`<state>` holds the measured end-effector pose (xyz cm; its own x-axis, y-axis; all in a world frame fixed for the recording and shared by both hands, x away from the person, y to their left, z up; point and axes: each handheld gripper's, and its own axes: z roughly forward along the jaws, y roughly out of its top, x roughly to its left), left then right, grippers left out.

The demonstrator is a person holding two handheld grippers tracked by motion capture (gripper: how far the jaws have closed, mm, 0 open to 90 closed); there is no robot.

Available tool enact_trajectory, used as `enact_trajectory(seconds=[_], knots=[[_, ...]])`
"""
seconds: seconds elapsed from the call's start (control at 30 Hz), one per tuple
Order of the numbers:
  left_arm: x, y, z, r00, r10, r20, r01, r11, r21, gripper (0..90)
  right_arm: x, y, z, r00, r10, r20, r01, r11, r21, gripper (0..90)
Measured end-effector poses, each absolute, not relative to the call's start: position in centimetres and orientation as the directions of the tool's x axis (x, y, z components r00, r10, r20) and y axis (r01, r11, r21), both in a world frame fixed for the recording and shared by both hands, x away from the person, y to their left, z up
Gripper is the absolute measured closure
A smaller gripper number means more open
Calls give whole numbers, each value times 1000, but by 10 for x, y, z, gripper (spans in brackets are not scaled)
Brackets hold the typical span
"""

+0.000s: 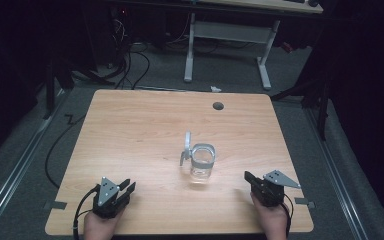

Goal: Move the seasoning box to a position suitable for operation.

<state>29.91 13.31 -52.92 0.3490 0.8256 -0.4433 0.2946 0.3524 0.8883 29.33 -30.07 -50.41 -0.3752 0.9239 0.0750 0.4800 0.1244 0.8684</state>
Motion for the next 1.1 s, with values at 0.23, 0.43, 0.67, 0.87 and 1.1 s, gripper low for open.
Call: enact_trajectory(seconds=[0.23,0.43,0.67,0.87,1.1], knots=[[298,126,-531,344,825,-449,312,351,883,836,295,-302,-516,-372,925,77,509,134,850,898],[300,104,-525,370,808,-458,326,348,879,900,296,-300,-522,-382,921,71,525,153,837,875],[311,63,-523,412,777,-476,350,347,870,900,295,-299,-521,-395,915,82,517,148,843,851],[317,42,-521,434,764,-477,355,342,870,900,295,-301,-521,-387,918,90,519,137,844,863],[331,17,-521,451,740,-499,376,349,858,900,296,-299,-520,-374,923,95,527,127,840,884]])
